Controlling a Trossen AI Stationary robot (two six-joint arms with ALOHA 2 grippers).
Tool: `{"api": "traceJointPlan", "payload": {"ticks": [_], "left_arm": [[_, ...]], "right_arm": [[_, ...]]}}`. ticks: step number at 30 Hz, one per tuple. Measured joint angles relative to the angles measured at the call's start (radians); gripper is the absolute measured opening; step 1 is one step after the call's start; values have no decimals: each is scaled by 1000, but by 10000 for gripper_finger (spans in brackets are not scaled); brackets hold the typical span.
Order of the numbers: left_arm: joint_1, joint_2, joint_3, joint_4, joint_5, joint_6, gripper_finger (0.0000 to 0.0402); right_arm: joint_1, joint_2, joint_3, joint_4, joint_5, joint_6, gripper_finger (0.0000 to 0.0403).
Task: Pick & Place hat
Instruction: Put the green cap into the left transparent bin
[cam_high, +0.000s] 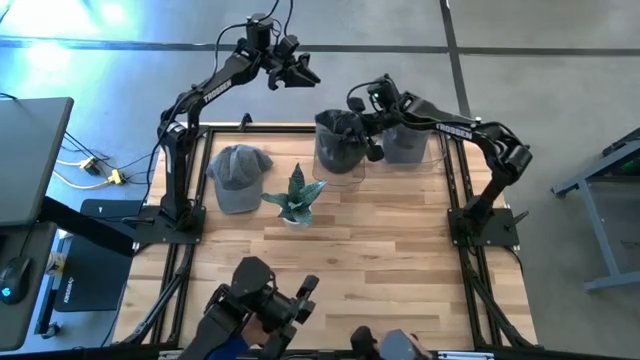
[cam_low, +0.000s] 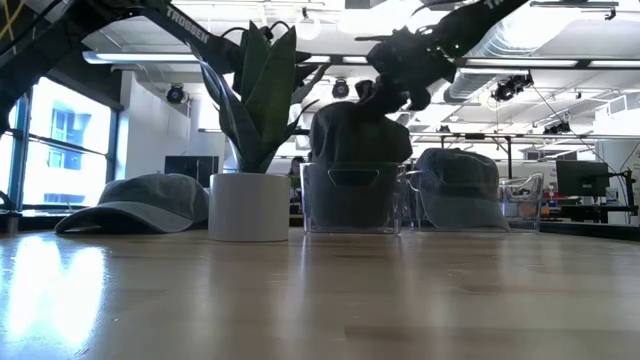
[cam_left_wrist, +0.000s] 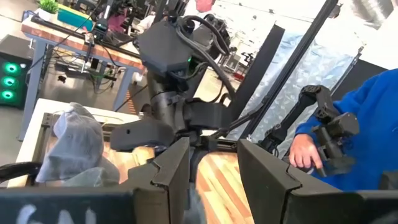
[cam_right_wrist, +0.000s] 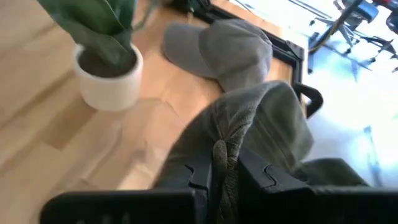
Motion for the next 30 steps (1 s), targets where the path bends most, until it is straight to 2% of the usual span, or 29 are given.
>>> {"api": "traceJointPlan", "payload": {"ticks": [6, 10, 13, 15, 18, 20, 23, 26, 28, 30], "left_arm": [[-37, 0, 0, 0, 0, 0, 131], [-52, 0, 0, 0, 1, 0, 131], [-57, 0, 0, 0, 1, 8, 131], [-62, -4, 0, -6, 0, 16, 131], [-71, -16, 0, -73, -3, 77, 131], [-71, -35, 0, -192, -22, 170, 131], [-79, -80, 1, -472, -115, 431, 131], [-94, -112, 2, -794, -303, 728, 131], [-120, -115, 1, -920, -487, 830, 131], [-144, -115, -7, -969, -602, 838, 131]], "right_arm": [[-5, 44, 0, 65, 55, 37, 75], [-24, 40, 0, 60, 13, 220, 111], [-44, 8, 0, 54, -54, 362, 142], [-54, -25, 0, 51, -62, 424, 165], [-76, -79, 0, 27, -55, 514, 201], [-90, -116, 0, -24, -54, 555, 224], [-111, -173, 0, -163, -49, 556, 250], [-113, -203, 0, -319, 1, 495, 260], [-102, -206, 0, -389, 57, 449, 260], [-90, -202, -8, -400, 99, 428, 255]]}}
